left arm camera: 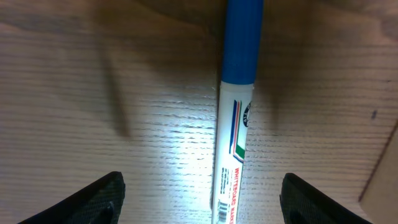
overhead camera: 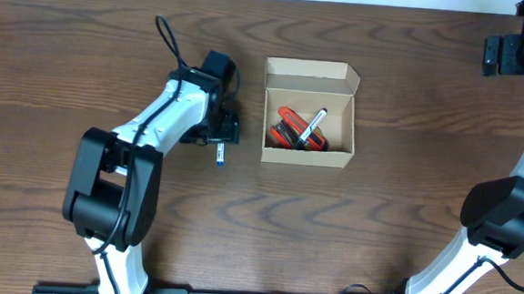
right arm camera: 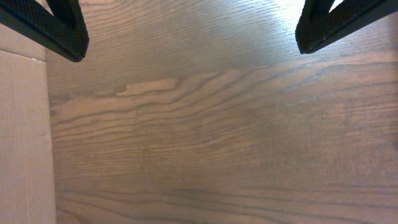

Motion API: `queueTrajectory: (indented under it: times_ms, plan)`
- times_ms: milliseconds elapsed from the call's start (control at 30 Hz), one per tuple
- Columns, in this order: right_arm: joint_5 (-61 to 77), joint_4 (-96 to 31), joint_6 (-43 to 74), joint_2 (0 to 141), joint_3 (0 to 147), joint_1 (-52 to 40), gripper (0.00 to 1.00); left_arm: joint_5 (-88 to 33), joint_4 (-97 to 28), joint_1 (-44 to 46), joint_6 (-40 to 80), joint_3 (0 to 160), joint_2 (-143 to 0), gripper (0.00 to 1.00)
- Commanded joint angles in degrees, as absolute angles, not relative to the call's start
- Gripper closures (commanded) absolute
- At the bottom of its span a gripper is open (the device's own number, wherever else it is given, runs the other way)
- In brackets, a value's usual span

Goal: Pack container
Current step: 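Lower the left gripper and grasp the blue-capped marker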

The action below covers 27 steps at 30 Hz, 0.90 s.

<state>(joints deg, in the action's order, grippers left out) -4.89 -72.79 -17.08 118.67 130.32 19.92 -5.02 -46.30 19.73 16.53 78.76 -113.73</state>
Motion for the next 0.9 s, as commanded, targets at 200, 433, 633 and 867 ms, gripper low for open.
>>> queueTrajectory:
  times_ms: [200,433,633,867]
  plan:
    - [-4.89,-72.86,-16.29,119.28,130.1,20.38,0.01,-0.86,-46.68,21.93,16.53,78.78,-114.69,0.23]
    - [-4.89,-72.86,-16.29,119.28,130.1,20.38,0.01,0.43,-46.68,21.93,16.51,78.78,-114.78,0.23]
    - [-4.89,-72.86,-16.29,119.28,130.1,20.38,0.01,0.3,-46.7,21.93,16.53,78.61,-116.4,0.23]
    - [-4.89,-72.86,-16.29,119.28,130.1,20.38,0.01,-0.23,-46.57,21.93,16.53,78.48,-117.03,0.23]
